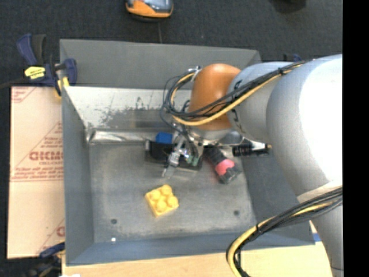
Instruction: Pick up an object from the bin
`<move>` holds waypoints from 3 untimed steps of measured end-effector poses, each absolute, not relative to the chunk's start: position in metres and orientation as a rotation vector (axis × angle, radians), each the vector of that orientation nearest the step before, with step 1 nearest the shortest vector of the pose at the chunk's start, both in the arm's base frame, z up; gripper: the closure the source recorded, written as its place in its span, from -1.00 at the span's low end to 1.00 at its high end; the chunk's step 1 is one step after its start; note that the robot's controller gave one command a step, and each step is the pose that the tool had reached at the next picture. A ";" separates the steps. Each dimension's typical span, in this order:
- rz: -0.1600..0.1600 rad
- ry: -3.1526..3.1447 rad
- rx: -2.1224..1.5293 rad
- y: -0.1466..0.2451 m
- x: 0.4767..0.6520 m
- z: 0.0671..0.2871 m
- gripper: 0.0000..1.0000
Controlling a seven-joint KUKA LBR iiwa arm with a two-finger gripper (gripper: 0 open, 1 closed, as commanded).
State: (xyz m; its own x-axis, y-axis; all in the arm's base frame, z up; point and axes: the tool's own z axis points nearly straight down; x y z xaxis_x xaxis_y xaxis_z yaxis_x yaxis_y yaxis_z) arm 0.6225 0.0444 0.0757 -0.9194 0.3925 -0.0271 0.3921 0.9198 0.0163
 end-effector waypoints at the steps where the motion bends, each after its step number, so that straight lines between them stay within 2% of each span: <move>1: 0.008 3.090 0.270 0.038 0.631 0.081 1.00; 3: 0.009 3.089 0.271 0.038 0.630 0.086 1.00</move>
Offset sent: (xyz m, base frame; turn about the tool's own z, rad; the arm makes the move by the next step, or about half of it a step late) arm 0.0000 0.0000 0.0000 0.0000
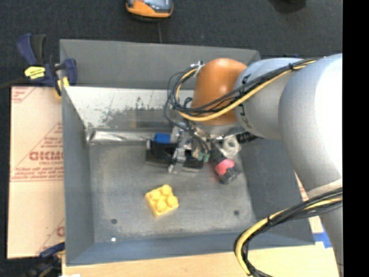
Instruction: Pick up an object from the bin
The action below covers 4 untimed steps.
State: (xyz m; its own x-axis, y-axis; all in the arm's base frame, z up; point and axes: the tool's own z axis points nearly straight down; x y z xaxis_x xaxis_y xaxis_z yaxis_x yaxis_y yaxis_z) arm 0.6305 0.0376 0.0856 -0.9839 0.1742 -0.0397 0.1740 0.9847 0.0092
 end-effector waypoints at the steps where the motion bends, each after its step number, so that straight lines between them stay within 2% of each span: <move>1: 0.007 3.100 0.273 0.037 0.627 0.113 1.00; 2: 0.006 3.105 0.274 0.036 0.626 0.157 1.00; 4: 0.006 3.102 0.272 0.036 0.627 0.218 1.00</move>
Offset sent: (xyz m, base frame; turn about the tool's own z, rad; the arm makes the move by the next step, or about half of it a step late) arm -0.0020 -0.0004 0.1024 0.0005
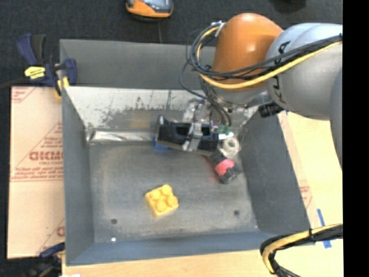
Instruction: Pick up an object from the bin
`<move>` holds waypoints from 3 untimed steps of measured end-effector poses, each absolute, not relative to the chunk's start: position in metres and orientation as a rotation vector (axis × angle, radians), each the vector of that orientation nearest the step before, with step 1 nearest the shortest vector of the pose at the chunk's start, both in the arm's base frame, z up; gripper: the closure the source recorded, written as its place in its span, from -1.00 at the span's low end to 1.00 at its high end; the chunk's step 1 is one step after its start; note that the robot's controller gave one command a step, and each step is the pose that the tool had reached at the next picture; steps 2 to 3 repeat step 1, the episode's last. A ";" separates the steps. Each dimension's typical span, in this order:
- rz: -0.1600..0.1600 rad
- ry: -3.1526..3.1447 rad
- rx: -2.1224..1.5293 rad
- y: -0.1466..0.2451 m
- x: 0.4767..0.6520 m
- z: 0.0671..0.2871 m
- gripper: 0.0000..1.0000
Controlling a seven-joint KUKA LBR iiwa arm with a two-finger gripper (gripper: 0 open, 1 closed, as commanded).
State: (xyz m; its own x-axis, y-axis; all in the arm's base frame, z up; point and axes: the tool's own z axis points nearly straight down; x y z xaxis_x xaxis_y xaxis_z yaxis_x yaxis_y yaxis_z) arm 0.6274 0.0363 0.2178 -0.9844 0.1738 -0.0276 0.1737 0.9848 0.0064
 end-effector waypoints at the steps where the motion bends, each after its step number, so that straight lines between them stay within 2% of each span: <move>1: 0.006 3.100 0.270 0.036 0.628 0.243 1.00; 3: 0.006 3.100 0.270 0.036 0.628 0.243 1.00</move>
Offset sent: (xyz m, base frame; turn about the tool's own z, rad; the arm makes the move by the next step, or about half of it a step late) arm 0.0001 0.0001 0.0271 -0.0004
